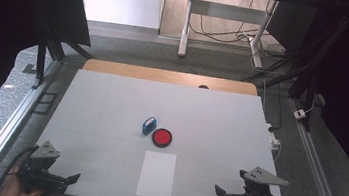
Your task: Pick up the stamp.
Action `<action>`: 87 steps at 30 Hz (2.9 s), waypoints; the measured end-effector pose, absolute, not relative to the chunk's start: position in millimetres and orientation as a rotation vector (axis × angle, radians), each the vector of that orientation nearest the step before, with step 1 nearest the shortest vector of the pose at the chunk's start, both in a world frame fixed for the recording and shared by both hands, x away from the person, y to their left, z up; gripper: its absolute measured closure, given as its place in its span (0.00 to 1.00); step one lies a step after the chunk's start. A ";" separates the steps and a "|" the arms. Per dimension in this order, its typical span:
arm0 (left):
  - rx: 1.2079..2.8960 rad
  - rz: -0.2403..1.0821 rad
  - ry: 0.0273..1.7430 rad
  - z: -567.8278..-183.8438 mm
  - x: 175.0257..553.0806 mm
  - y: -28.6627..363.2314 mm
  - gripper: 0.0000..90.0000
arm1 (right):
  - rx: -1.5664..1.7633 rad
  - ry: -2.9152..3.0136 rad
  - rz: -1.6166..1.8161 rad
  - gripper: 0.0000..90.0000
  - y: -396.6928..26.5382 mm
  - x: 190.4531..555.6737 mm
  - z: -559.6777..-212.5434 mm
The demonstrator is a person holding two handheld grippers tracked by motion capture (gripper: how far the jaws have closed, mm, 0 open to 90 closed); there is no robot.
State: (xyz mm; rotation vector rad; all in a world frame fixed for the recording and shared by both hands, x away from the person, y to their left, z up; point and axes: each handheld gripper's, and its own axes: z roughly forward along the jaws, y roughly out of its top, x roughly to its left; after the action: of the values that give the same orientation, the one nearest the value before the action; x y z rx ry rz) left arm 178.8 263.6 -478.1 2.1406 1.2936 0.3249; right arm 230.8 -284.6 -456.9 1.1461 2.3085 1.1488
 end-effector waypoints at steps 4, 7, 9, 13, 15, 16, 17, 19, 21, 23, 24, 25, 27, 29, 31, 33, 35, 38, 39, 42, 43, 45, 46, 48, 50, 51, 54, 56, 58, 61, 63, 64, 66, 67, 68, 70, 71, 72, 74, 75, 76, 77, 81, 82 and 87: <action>2.135 0.317 1.299 -478.0 179.1 264.6 0.00 | 1.142 2.312 1.148 0.00 -284.1 230.7 -456.9; 2.133 0.316 1.294 -477.7 179.0 264.4 0.00 | 1.138 2.315 1.150 0.00 -283.8 230.8 -457.0; 2.114 0.315 1.274 -476.2 179.0 264.0 0.00 | 1.134 2.320 1.153 0.00 -283.8 231.1 -457.0; 2.105 0.320 1.245 -474.3 179.2 263.1 0.00 | 1.132 2.325 1.155 0.00 -283.6 231.2 -457.1; 2.111 0.318 1.232 -474.1 180.2 263.0 0.00 | 1.132 2.325 1.155 0.00 -283.6 231.2 -457.1; 2.105 0.311 1.227 -473.9 180.6 263.3 0.00 | 1.131 2.326 1.157 0.00 -283.6 231.2 -457.1; 2.098 0.309 1.225 -474.0 181.0 263.5 0.00 | 1.131 2.326 1.157 0.00 -283.6 231.2 -457.1; 2.088 0.292 1.229 -473.4 181.8 264.6 0.00 | 1.130 2.325 1.155 0.00 -283.6 231.1 -457.0; 2.072 0.278 1.225 -473.1 182.5 266.2 0.00 | 1.128 2.327 1.159 0.00 -283.7 231.1 -457.0; 2.058 0.263 1.227 -472.3 183.1 267.9 0.00 | 1.128 2.328 1.158 0.00 -283.7 231.1 -457.0; 2.051 0.263 1.224 -472.0 183.3 268.5 0.00 | 1.127 2.329 1.159 0.00 -283.7 231.2 -457.0; 2.049 0.261 1.219 -471.8 183.7 268.8 0.00 | 1.127 2.329 1.159 0.00 -283.7 231.2 -457.0; 2.052 0.269 1.206 -471.8 184.6 268.3 0.00 | 1.127 2.332 1.156 0.00 -283.7 231.3 -456.9; 2.054 0.257 1.182 -471.9 186.4 267.8 0.00 | 1.127 2.333 1.158 0.00 -283.6 231.4 -457.1; 2.052 0.244 1.161 -471.4 188.2 267.0 0.00 | 1.126 2.333 1.156 0.00 -283.5 231.3 -457.0; 2.053 0.240 1.139 -470.5 190.1 266.3 0.00 | 1.124 2.335 1.155 0.00 -283.4 231.2 -456.9; 2.052 0.236 1.130 -469.8 191.9 265.3 0.00 | 1.122 2.336 1.151 0.00 -283.3 231.2 -456.9; 2.062 0.240 1.124 -469.4 194.3 263.4 0.00 | 1.122 2.337 1.153 0.00 -283.4 231.3 -456.9; 2.064 0.245 1.115 -469.6 195.1 262.9 0.00 | 1.122 2.339 1.156 0.00 -283.4 231.5 -457.0; 2.060 0.251 1.085 -469.5 197.6 260.8 0.00 | 1.121 2.340 1.153 0.00 -283.4 231.4 -457.0; 2.058 0.263 1.069 -469.2 198.2 259.9 0.00 | 1.121 2.340 1.153 0.00 -283.3 231.4 -457.0; 2.062 0.283 1.057 -468.3 200.0 257.5 0.00 | 1.120 2.342 1.153 0.00 -283.3 231.5 -457.0; 2.058 0.281 1.057 -468.3 200.7 256.6 0.00 | 1.120 2.342 1.153 0.00 -283.3 231.5 -457.0; 2.042 0.254 1.065 -469.1 203.0 254.5 0.00 | 1.121 2.342 1.156 0.00 -283.2 231.6 -457.1; 2.038 0.230 1.068 -470.4 205.6 251.7 0.00 | 1.119 2.342 1.157 0.00 -283.3 231.5 -457.0; 2.038 0.221 1.070 -470.6 206.3 250.6 0.00 | 1.120 2.342 1.157 0.00 -283.4 231.6 -457.0; 2.042 0.222 1.062 -470.4 209.5 246.1 0.00 | 1.122 2.340 1.161 0.00 -283.3 231.7 -457.2; 2.048 0.233 1.059 -469.7 212.5 243.0 0.00 | 1.120 2.341 1.160 0.00 -283.1 231.7 -457.2; 2.056 0.238 1.056 -469.3 216.3 240.0 0.00 | 1.120 2.342 1.160 0.00 -283.1 231.7 -457.2; 2.074 0.254 1.053 -469.3 222.2 234.7 0.00 | 1.120 2.343 1.158 0.00 -282.8 231.8 -457.3; 2.073 0.267 1.045 -469.6 226.2 231.7 0.00 | 1.120 2.344 1.158 0.00 -282.8 231.9 -457.3; 2.066 0.261 1.045 -469.6 228.3 230.6 0.00 | 1.120 2.344 1.158 0.00 -282.9 232.0 -457.3; 2.056 0.256 1.046 -469.6 233.1 228.8 0.00 | 1.120 2.344 1.158 0.00 -282.9 232.0 -457.3; 2.053 0.256 1.050 -469.5 235.4 227.7 0.00 | 1.121 2.344 1.158 0.00 -282.8 231.9 -457.3; 2.054 0.256 1.053 -469.7 238.0 227.0 0.00 | 1.121 2.344 1.158 0.00 -282.8 231.9 -457.3; 2.054 0.252 1.056 -470.7 243.4 225.4 0.00 | 1.120 2.345 1.157 0.00 -282.7 231.9 -457.3; 2.055 0.251 1.056 -471.3 246.1 224.4 0.00 | 1.119 2.345 1.156 0.00 -282.6 231.9 -457.3; 2.060 0.249 1.053 -471.8 249.0 223.5 0.00 | 1.119 2.345 1.156 0.00 -282.6 231.9 -457.3; 2.064 0.244 1.049 -472.7 254.6 220.9 0.00 | 1.120 2.346 1.156 0.00 -282.7 232.0 -457.4; 2.065 0.245 1.047 -472.8 257.3 219.4 0.00 | 1.120 2.345 1.157 0.00 -282.7 232.0 -457.3; 2.069 0.250 1.044 -472.7 260.6 217.5 0.00 | 1.121 2.345 1.157 0.00 -282.8 232.0 -457.4; 2.073 0.256 1.042 -472.6 262.6 216.3 0.00 | 1.121 2.345 1.157 0.00 -282.8 232.0 -457.3; 2.083 0.271 1.028 -472.4 273.2 209.1 0.00 | 1.120 2.345 1.156 0.00 -282.7 231.9 -457.3; 2.084 0.275 1.028 -472.8 275.9 207.0 0.00 | 1.121 2.345 1.156 0.00 -282.7 232.0 -457.4; 2.101 0.303 1.026 -474.8 289.5 197.4 0.00 | 1.123 2.346 1.156 0.00 -282.8 232.2 -457.4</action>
State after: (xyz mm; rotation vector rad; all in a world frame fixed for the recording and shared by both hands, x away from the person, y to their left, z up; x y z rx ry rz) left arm 289.5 197.4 -474.8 2.1012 1.0255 0.3029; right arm 232.2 -282.8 -457.4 1.1230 2.3456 1.1562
